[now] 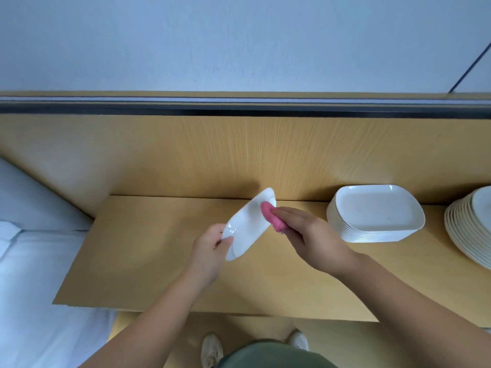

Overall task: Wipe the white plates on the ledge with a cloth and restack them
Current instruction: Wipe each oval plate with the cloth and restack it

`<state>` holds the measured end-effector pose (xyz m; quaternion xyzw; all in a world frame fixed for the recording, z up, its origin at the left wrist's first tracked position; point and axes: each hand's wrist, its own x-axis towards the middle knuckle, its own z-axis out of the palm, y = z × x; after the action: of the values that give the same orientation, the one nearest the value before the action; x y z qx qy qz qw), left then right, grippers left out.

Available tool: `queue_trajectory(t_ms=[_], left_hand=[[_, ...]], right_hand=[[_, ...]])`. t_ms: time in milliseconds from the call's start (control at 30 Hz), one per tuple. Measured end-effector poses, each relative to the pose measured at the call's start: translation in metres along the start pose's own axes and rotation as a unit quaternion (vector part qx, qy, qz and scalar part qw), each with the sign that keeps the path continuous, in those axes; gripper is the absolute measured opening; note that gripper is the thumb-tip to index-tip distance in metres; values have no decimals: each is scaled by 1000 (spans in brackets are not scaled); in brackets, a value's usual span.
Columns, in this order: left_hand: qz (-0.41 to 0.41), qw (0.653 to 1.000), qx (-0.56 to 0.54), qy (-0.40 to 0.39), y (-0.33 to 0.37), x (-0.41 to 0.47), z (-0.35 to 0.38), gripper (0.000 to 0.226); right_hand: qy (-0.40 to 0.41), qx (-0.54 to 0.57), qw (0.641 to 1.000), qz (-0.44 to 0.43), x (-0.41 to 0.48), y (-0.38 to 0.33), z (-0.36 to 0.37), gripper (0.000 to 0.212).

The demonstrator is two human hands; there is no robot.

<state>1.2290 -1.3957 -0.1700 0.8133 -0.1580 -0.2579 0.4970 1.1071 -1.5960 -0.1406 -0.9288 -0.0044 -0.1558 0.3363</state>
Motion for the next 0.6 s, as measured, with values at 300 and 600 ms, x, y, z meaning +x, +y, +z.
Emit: queue_trajectory(t_ms=[300,600], left_hand=[[17,972,180,152,-23,-21,-105,22],[-17,916,364,171,-88,-9,-191,37]], right_hand=[[-29,18,996,-77,63,-50,41,30],[-66,-11,992,-105,101,-87,96,35]])
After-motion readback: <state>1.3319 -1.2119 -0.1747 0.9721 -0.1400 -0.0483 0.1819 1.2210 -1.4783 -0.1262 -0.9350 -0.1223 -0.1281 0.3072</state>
